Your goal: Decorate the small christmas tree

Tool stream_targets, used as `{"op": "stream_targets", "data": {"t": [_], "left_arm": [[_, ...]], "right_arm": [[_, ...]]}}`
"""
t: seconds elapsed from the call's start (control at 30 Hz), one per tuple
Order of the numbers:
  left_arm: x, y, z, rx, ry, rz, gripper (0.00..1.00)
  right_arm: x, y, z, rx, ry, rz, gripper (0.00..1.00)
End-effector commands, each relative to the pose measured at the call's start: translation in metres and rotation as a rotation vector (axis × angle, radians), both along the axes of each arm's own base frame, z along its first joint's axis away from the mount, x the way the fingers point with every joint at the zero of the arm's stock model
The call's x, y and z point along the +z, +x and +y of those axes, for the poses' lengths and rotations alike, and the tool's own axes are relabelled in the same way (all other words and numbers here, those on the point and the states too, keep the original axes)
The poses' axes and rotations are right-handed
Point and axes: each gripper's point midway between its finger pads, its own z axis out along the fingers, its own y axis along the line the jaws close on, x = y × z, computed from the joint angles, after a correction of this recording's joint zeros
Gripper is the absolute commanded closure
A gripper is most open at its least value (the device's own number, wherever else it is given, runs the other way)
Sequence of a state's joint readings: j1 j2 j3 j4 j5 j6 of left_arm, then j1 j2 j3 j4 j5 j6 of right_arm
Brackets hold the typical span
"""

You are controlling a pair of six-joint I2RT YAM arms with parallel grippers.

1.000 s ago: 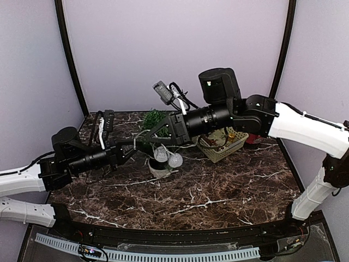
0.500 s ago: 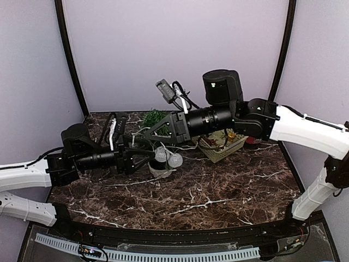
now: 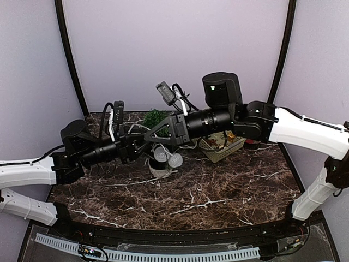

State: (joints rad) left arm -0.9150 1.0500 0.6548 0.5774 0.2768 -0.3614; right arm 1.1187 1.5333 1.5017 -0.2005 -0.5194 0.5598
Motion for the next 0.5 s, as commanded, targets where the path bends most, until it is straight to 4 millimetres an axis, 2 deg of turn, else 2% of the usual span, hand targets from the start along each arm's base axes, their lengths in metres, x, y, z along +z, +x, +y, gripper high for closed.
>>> {"op": "stream_targets", "data": {"t": [0.0,0.13,0.2,0.3,0.33,0.37,0.47], "left_arm": [[0.029,0.001,0.004,0.025,-0.103,-0.044,0.74],[0.025,0.007,0.012,0.076,-0.112,-0.023,0.96],[0.021,0.008,0.017,0.102,-0.111,-0.01,1.0],[0.013,0.008,0.027,0.134,-0.102,0.01,1.0],[0.005,0.009,0.03,0.147,-0.085,0.024,1.0],[0.006,0.007,0.034,0.151,-0.091,0.026,1.0],[-0.014,0.008,0.046,0.202,-0.032,0.086,1.0]], "right_arm": [[0.011,-0.003,-0.002,-0.007,0.041,-0.018,1.0],[0.01,-0.002,-0.006,-0.026,0.049,-0.022,1.0],[0.013,-0.001,-0.008,-0.036,0.055,-0.028,1.0],[0.016,0.001,-0.011,-0.055,0.056,-0.04,1.0],[0.017,0.002,-0.012,-0.064,0.053,-0.044,1.0],[0.016,0.004,-0.012,-0.076,0.045,-0.047,1.0],[0.012,0.014,-0.012,-0.122,0.0,-0.063,1.0]]}}
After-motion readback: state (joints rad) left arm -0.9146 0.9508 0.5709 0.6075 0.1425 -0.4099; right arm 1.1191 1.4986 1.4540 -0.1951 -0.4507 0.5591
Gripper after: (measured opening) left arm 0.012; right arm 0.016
